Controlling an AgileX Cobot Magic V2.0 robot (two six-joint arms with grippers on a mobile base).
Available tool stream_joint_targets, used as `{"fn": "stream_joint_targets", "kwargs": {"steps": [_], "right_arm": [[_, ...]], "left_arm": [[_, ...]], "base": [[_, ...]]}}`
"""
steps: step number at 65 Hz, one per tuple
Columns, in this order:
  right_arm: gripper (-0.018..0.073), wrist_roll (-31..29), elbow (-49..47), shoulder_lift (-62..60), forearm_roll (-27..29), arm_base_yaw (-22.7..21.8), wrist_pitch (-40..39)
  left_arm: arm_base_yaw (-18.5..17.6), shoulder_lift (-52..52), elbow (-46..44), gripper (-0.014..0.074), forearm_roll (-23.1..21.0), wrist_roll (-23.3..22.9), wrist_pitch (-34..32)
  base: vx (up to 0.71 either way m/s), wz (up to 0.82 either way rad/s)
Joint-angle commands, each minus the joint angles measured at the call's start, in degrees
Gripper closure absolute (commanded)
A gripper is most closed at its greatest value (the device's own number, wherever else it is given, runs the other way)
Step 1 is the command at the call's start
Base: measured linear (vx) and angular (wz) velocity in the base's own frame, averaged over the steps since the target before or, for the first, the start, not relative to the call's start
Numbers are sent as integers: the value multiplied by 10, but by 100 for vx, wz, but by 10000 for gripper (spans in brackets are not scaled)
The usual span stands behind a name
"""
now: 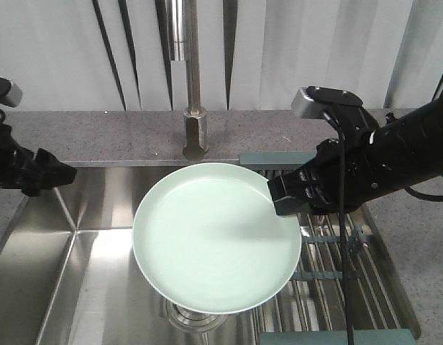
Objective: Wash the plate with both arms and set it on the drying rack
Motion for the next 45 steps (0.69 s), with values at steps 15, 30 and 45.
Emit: {"fn": "stream_joint_targets", "kwargs": {"steps": [15,30,45], "right_arm": [[568,-4,-15,-20,20,-2,-21],[568,-4,-15,-20,20,-2,-21],[568,-4,-15,-20,20,-2,-21]], "left_arm": [[-4,88,-58,20,-275,371,0],[-4,162,-119,20,-388,523,83],[-13,236,-202,20,-425,536,142]], "base": [[0,0],[0,0],[0,0]]}}
